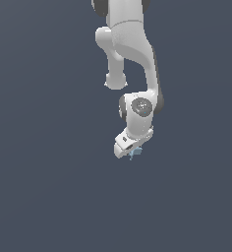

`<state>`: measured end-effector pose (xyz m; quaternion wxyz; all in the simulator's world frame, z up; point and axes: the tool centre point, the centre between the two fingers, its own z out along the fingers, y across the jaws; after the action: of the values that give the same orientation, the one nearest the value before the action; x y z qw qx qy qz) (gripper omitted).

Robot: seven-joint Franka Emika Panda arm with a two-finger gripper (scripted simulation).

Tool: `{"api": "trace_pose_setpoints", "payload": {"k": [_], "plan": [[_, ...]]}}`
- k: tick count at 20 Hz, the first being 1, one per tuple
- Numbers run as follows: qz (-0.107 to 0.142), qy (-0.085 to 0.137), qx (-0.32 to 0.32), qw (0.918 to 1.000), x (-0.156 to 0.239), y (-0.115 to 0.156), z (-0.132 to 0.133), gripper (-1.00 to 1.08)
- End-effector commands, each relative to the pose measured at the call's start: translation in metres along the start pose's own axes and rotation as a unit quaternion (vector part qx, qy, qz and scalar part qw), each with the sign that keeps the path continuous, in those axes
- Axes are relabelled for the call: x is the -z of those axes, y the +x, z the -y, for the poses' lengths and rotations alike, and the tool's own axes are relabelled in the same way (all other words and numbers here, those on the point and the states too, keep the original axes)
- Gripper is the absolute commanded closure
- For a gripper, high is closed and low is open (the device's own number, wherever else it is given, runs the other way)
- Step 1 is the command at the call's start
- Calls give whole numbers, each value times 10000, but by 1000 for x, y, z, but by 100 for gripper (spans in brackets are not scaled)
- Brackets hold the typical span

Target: Pick up the object and move it to a goal position.

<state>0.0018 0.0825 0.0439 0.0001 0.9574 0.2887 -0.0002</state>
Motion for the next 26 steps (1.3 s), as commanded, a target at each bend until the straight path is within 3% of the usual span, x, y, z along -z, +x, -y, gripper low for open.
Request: {"api": "trace_pose_setpoints", "payload": {"k": [1, 10, 26], "plan": [[-3, -3, -3, 10000, 5, -2, -3, 108], [-4, -1, 0, 10000, 56, -21, -34, 108], [-11, 9, 6, 10000, 220, -78, -133, 108]]}}
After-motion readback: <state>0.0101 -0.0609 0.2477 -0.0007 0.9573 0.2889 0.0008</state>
